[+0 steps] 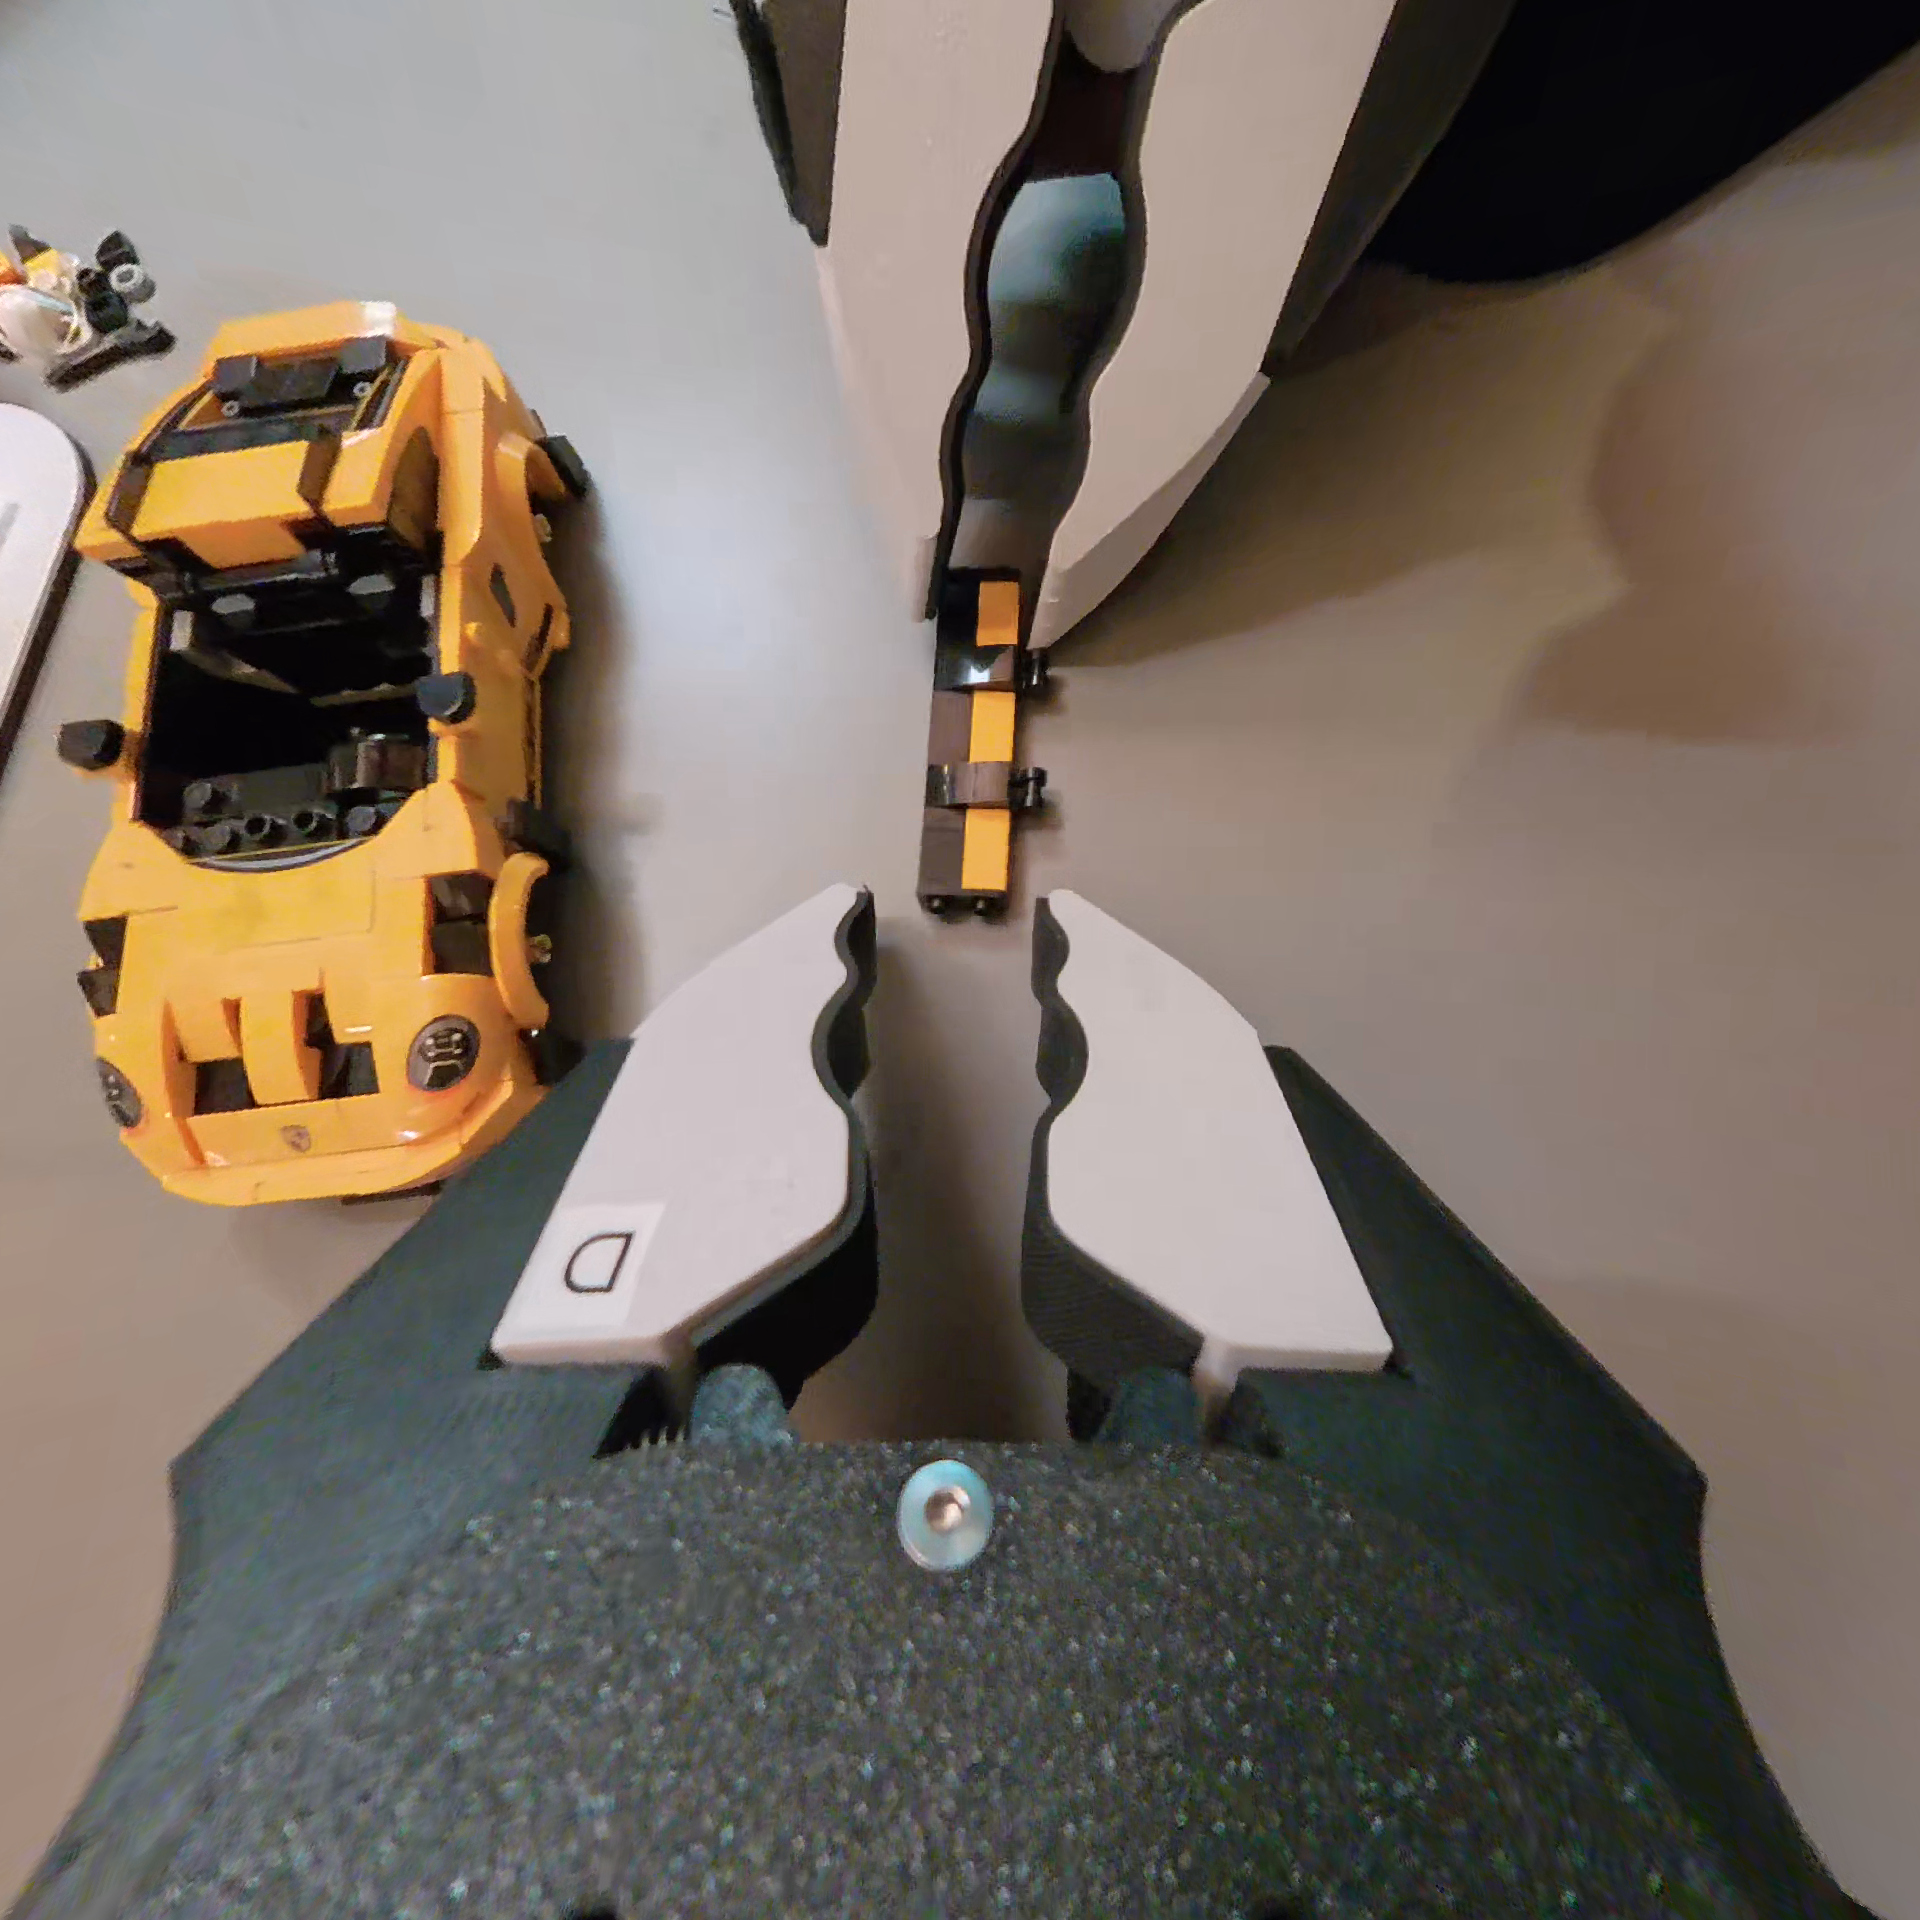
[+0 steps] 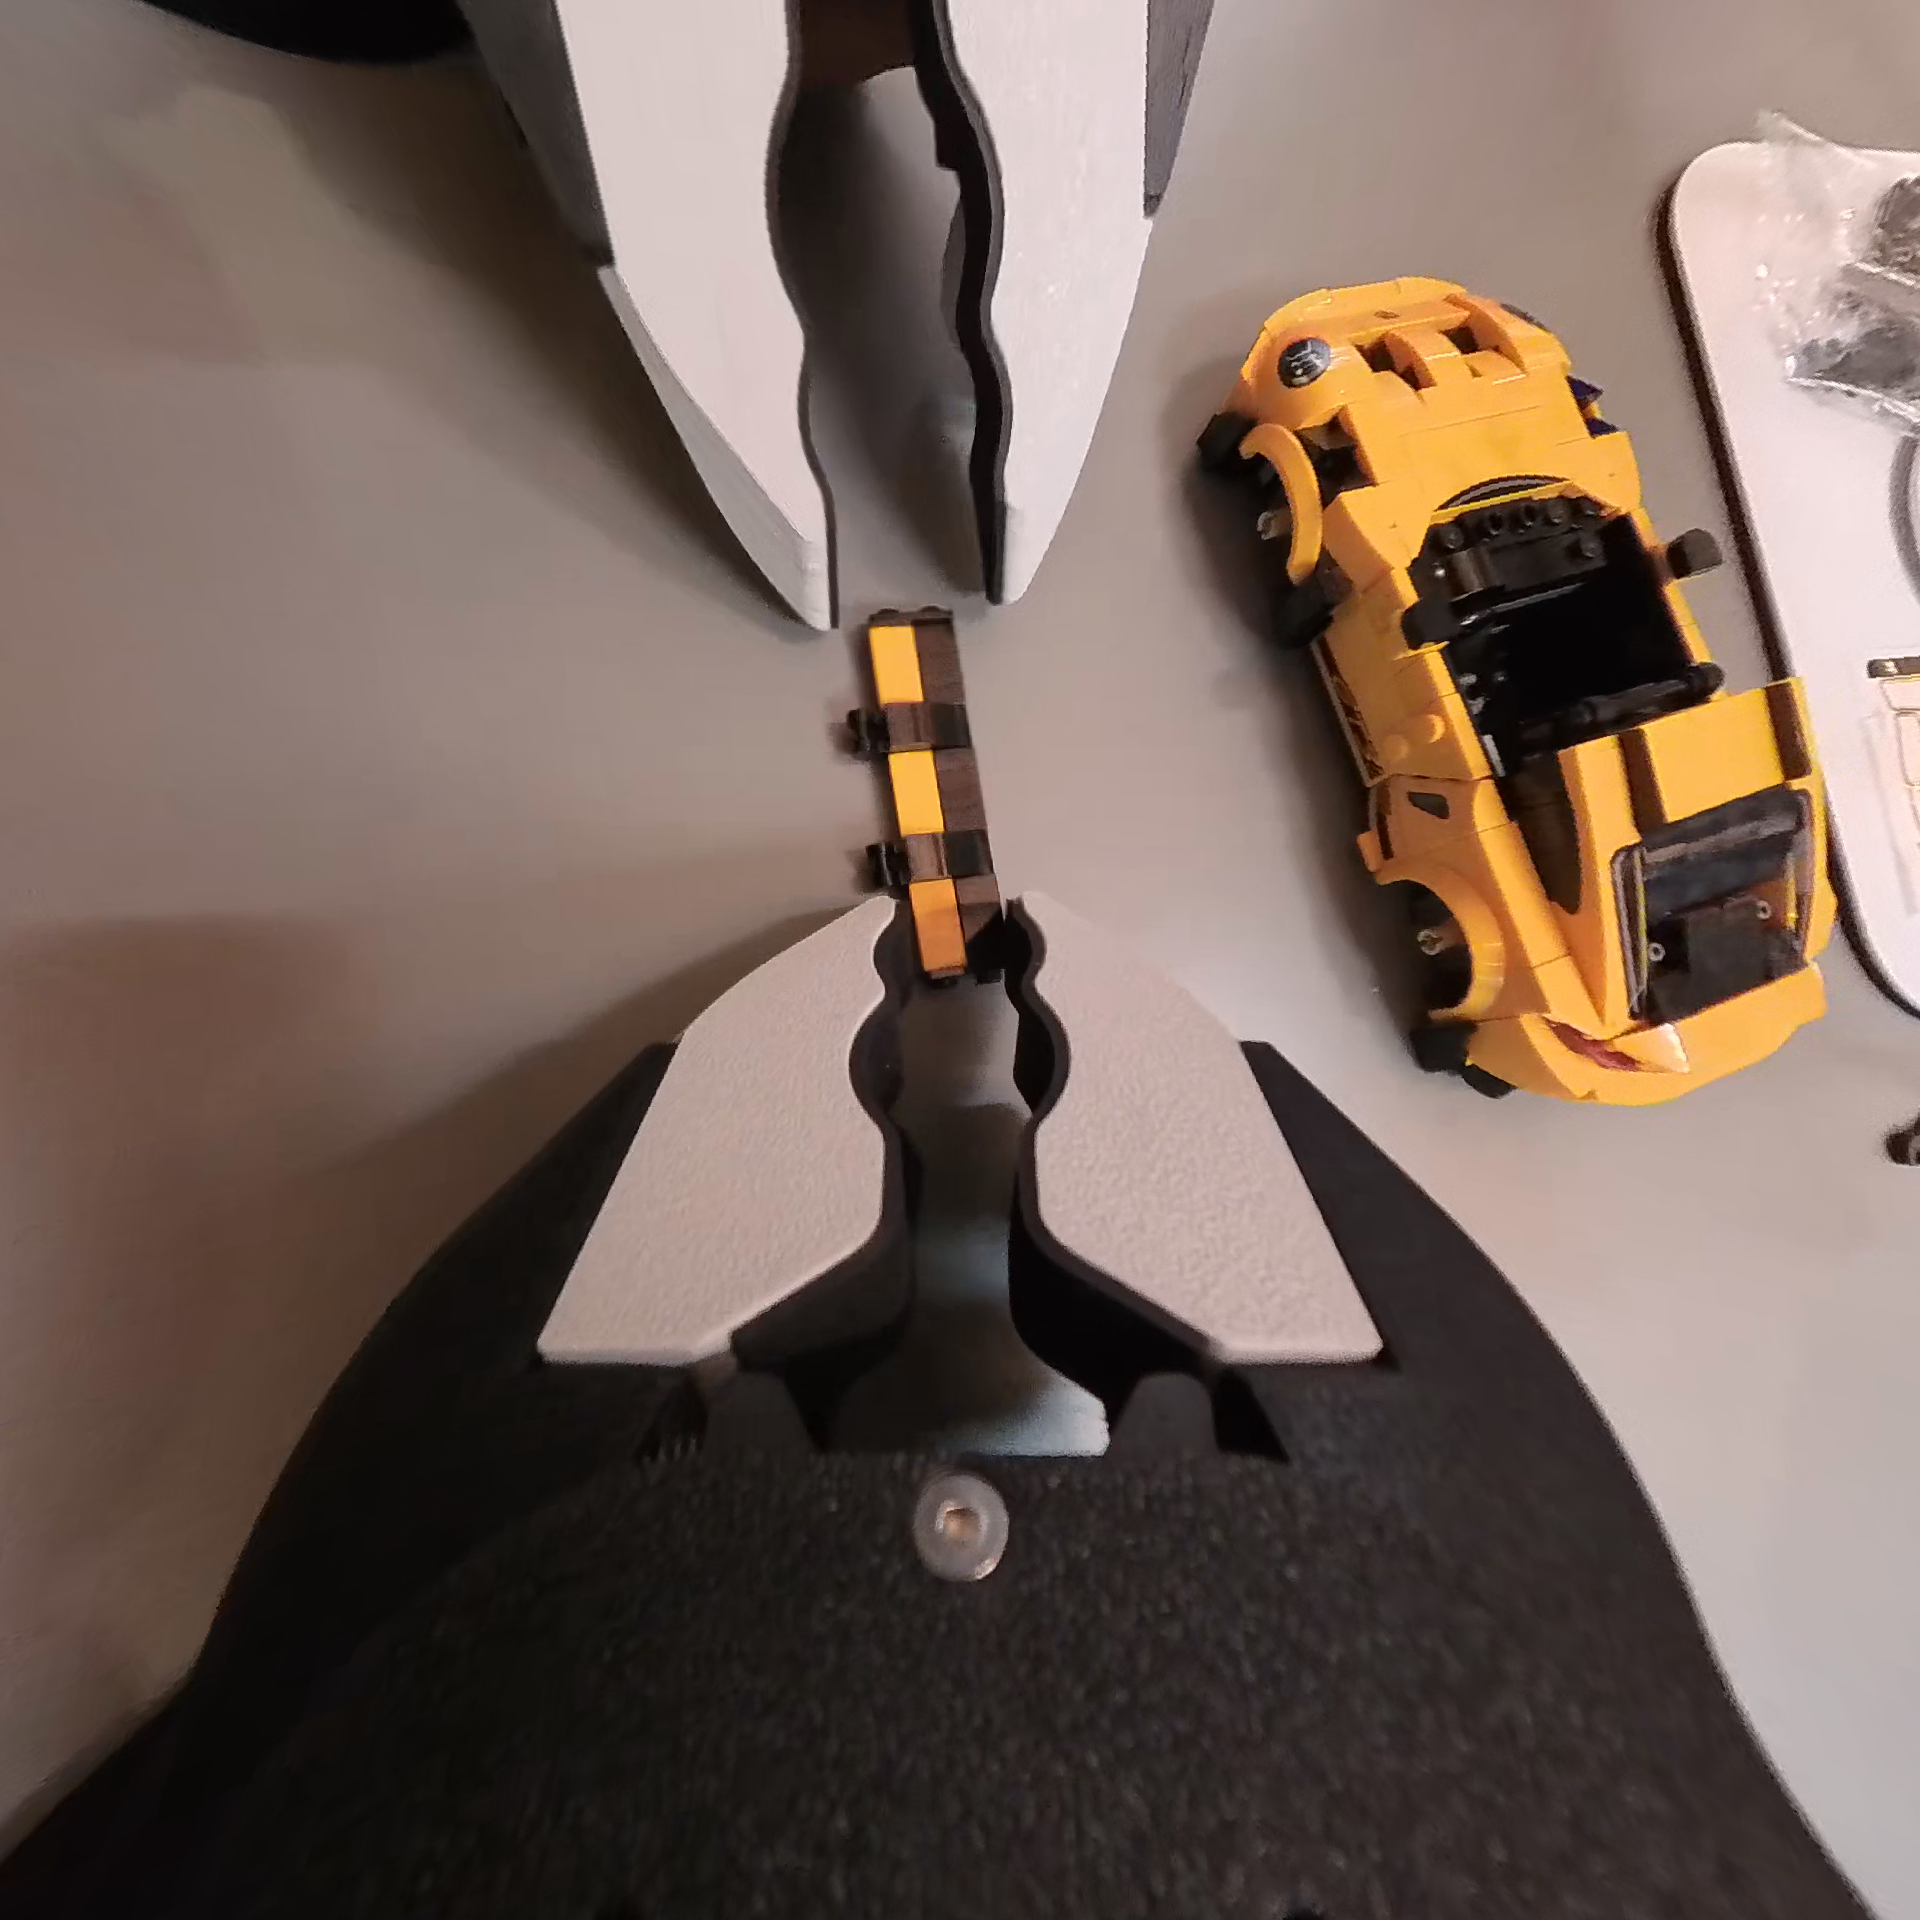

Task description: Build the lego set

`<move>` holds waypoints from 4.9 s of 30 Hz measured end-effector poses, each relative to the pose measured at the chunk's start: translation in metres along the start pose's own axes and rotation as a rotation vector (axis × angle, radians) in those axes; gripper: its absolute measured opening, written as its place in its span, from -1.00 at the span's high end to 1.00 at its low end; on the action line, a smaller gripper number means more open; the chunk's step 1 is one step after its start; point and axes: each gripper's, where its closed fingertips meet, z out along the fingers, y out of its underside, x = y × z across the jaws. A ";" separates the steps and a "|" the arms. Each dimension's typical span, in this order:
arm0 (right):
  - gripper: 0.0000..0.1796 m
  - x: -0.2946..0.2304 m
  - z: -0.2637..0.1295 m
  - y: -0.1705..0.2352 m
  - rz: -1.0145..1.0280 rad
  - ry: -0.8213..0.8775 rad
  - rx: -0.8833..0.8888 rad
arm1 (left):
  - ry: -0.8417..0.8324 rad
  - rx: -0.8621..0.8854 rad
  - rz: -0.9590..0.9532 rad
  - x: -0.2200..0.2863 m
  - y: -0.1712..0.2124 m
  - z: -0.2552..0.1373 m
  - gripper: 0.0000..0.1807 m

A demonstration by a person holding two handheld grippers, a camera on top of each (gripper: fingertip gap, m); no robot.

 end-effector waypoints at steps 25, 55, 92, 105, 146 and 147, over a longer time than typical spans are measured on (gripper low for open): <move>0.86 0.062 -0.081 -0.046 0.383 0.503 0.582 | -0.340 0.568 -0.211 -0.059 -0.069 -0.084 1.00; 1.00 0.242 -0.189 -0.128 0.291 1.157 0.793 | -0.957 0.861 -0.181 -0.169 -0.137 -0.202 1.00; 1.00 0.269 -0.179 -0.116 0.291 1.173 0.682 | -1.173 0.668 -0.295 -0.215 -0.039 -0.236 0.98; 1.00 0.199 -0.156 -0.122 0.408 0.677 0.760 | -1.001 0.073 -0.680 -0.224 0.091 -0.228 0.72; 1.00 0.126 -0.128 -0.054 0.319 0.524 0.650 | -0.425 -0.665 -0.838 -0.214 0.181 -0.165 0.92; 1.00 0.125 -0.129 -0.055 0.315 0.524 0.651 | -0.435 -0.663 -0.802 -0.212 0.179 -0.165 0.92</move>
